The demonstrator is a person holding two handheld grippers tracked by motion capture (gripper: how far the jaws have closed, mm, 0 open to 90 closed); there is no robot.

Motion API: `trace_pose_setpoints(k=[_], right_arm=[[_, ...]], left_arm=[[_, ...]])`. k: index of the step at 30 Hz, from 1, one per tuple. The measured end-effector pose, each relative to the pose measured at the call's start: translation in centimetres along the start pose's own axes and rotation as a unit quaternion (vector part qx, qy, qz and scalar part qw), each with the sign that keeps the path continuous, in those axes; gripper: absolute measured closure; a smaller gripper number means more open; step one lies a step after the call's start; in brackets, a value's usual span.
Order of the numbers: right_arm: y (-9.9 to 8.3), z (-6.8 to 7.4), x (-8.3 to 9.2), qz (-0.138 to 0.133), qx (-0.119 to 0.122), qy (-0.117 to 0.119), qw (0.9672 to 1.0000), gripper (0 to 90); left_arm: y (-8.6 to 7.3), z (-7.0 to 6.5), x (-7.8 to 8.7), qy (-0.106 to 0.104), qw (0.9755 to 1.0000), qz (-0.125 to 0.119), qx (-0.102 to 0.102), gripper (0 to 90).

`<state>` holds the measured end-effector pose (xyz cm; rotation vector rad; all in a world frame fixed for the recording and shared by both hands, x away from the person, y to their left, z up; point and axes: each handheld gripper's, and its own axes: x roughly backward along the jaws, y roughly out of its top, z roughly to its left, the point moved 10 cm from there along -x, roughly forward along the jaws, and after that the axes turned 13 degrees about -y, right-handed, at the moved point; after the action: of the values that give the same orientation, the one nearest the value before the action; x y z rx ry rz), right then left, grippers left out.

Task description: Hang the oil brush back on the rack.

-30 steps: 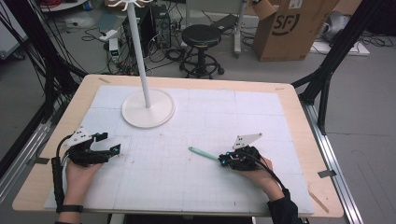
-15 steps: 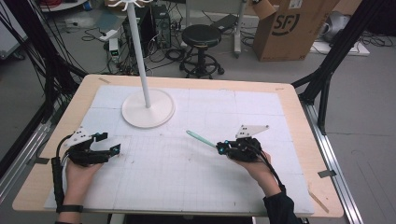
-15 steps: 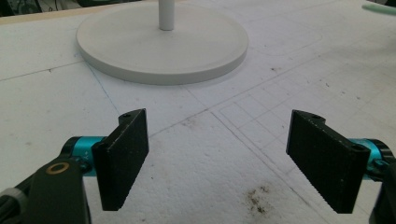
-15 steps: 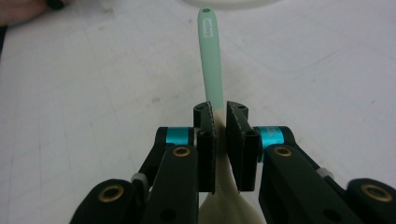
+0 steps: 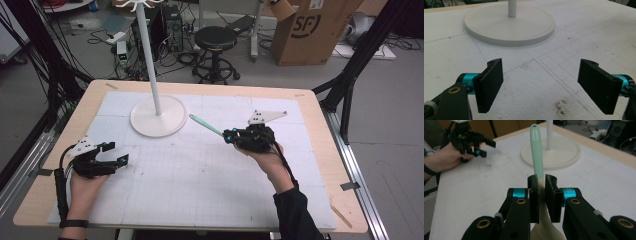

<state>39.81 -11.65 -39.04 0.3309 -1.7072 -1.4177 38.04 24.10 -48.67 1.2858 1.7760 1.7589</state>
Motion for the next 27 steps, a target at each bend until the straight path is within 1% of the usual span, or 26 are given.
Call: trace_pose_setpoints(k=[8,14,17,19,20,27], right_arm=[[6.1,-0.3,0.6,-0.048,0.001,-0.011,0.9988,83.1],[10.0,-0.2,1.1,-0.075,0.004,-0.016,0.997,83.1],[11.6,-0.2,1.4,-0.088,0.003,-0.016,0.996,83.1],[12.6,-0.1,1.5,-0.096,-0.001,-0.014,0.9953,83.1],[13.2,-0.1,1.5,-0.101,0.001,-0.015,0.9948,83.2],[16.2,0.3,1.7,-0.113,0.006,-0.023,0.9933,83.1]], left_arm=[[0.0,0.0,0.0,-0.002,1.0,-0.003,0.002,21.2],[0.0,0.0,0.0,-0.003,1.0,-0.003,0.003,21.3],[0.0,0.0,0.0,-0.003,1.0,-0.002,0.002,21.4],[0.0,0.0,0.0,-0.003,1.0,-0.002,0.002,21.4],[0.0,0.0,0.0,-0.004,1.0,-0.002,0.001,21.4],[0.0,0.0,0.0,-0.005,1.0,-0.003,0.003,21.4]])
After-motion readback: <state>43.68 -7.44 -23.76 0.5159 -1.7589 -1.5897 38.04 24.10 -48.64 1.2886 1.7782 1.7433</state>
